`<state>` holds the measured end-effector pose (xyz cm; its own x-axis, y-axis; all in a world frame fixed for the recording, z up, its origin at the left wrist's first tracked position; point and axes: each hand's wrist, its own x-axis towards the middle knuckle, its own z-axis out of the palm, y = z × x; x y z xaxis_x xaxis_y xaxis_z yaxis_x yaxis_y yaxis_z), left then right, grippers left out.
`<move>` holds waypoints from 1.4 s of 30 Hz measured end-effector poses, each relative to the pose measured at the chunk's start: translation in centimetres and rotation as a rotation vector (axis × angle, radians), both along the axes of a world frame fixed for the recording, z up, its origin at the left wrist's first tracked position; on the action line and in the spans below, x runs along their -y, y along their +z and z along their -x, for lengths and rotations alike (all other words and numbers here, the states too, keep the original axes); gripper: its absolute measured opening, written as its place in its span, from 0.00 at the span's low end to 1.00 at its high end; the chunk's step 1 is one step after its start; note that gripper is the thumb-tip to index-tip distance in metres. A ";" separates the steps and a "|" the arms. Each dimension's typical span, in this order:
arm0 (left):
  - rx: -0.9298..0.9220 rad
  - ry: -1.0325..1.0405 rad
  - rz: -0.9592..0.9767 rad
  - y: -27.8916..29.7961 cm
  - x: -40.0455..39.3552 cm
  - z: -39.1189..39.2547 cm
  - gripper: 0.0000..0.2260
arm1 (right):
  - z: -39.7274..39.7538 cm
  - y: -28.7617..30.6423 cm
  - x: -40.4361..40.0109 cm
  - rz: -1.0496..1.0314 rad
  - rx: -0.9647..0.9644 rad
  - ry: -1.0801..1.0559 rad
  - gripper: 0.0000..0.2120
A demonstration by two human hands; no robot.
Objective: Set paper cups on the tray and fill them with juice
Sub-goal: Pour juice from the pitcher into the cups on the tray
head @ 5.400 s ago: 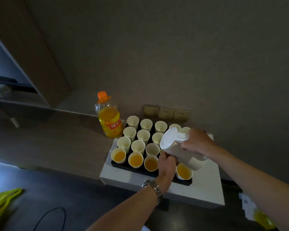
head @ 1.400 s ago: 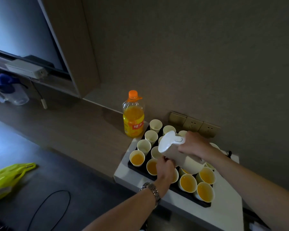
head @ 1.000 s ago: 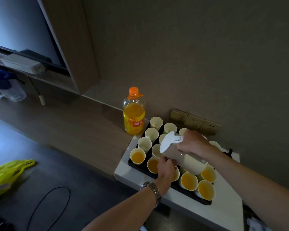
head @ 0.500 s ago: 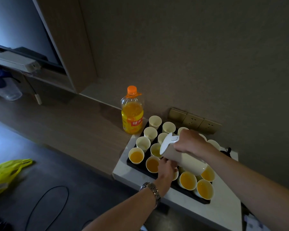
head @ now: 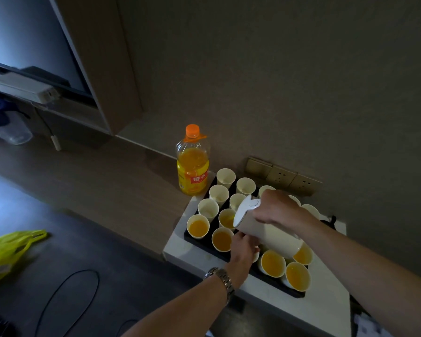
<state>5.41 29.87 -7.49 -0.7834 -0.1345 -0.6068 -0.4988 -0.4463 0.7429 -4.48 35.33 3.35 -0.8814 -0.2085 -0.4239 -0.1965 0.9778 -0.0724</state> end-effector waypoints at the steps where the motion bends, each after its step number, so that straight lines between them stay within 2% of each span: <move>1: 0.002 0.000 0.000 -0.1 0.0 0.1 0.12 | 0.0 0.1 0.0 0.004 0.001 -0.003 0.11; 11: -0.016 -0.003 0.083 -0.6 0.2 0.6 0.11 | 0.2 1.0 -0.3 0.019 0.029 -0.043 0.11; 19: -0.037 0.010 0.158 -0.1 1.0 0.8 0.18 | 0.2 1.4 -0.9 0.042 0.043 -0.080 0.07; 24: -0.059 0.042 0.179 0.5 1.2 1.3 0.21 | 0.6 1.6 -0.9 0.091 0.026 -0.093 0.08; 29: -0.043 0.036 0.252 1.0 2.0 1.3 0.18 | 0.9 1.7 -0.7 0.131 0.015 -0.090 0.10; 33: -0.039 0.059 0.244 1.9 2.5 1.1 0.17 | 0.9 1.9 0.1 0.139 0.004 -0.040 0.08; 38: -0.033 0.127 0.214 2.3 3.4 1.3 0.15 | 1.1 2.4 1.4 0.156 -0.009 0.001 0.10; 42: -0.034 0.201 0.176 1.7 4.2 1.7 0.17 | 1.2 2.3 2.7 0.161 -0.016 0.030 0.10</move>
<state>3.69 25.69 -5.75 -0.7498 -0.3904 -0.5342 -0.3871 -0.3961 0.8326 -5.65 32.65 5.68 -0.8801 -0.2993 -0.3687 -0.2282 0.9474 -0.2242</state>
